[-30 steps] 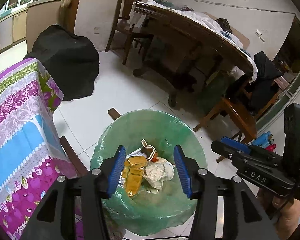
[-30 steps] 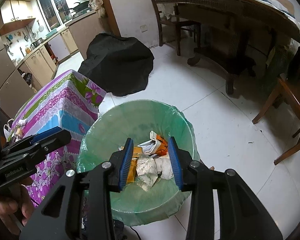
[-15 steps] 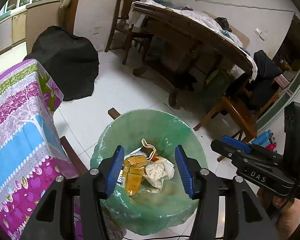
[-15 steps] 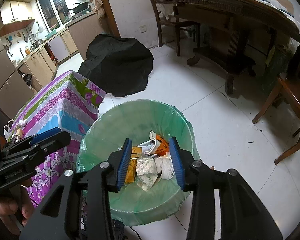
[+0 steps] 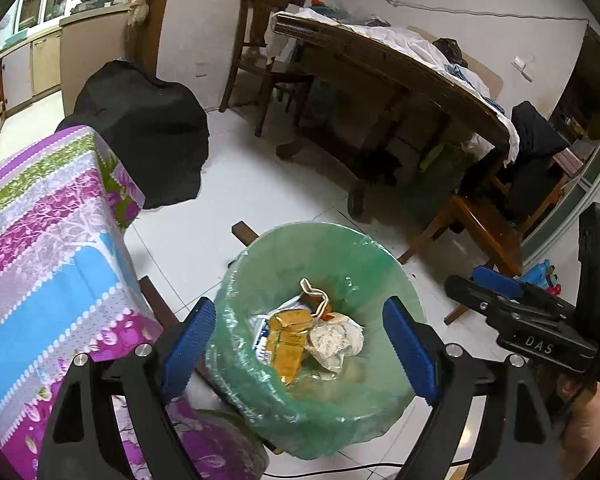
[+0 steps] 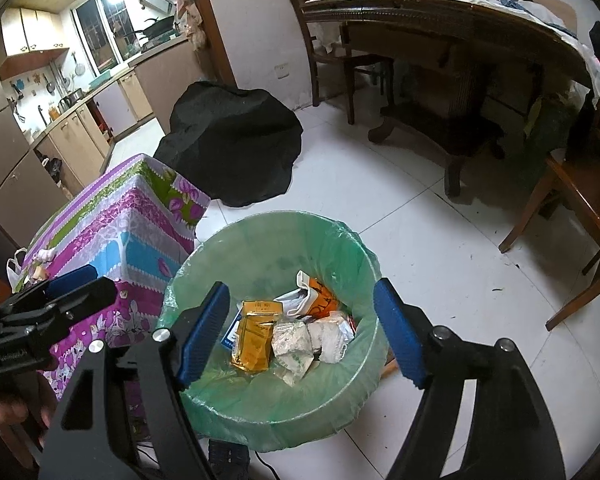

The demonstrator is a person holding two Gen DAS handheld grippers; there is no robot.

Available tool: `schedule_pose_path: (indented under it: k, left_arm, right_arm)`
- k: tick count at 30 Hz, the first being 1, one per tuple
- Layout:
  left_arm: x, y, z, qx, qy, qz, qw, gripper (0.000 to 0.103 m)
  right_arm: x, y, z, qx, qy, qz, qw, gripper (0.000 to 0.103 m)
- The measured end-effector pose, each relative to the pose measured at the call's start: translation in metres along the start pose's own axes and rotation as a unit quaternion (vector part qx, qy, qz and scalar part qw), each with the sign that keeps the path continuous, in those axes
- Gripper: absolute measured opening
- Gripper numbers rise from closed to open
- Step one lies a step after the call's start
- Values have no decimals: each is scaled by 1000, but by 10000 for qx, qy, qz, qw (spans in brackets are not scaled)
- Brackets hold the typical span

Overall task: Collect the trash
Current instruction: 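Move both tools back over the table toward the remaining trash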

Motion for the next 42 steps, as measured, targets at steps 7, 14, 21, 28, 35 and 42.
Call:
schedule_pose_path:
  k: [7, 14, 21, 28, 35, 42]
  left_arm:
    - [-19, 76, 64, 425, -431, -206, 9980, 85]
    - [-59, 255, 155, 1646, -728, 630, 9817, 85]
    - [-101, 430, 244, 2945, -812, 1523, 9399, 93]
    - [-138, 532, 246, 3157, -259, 1807, 9311, 97]
    - [-145, 545, 205, 3238, 45, 1680, 9311, 97]
    - [-150, 549, 189, 3308, -24, 1636, 9294, 58]
  right_arm:
    - [-11, 35, 43, 501, -769, 270, 9954, 79]
    - [-45, 103, 33, 1224, -697, 597, 9882, 84]
    - [-70, 175, -10, 1785, -94, 954, 9792, 84]
    - [-81, 236, -36, 1989, 258, 1279, 9713, 85]
    - [-83, 318, -65, 2484, 649, 1880, 9480, 85]
    - [-87, 390, -103, 2749, 1018, 2250, 9292, 85]
Point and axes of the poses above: each gripper's, at about its wrist camera, not at the fingertips, and z roughly against the way its jaws point, y to its left, x to its top, the point moved 2 cm from there along -z, roughly the way its jaws point, and after that the axes turned 7 degrees about x, right-handed, at the moved point
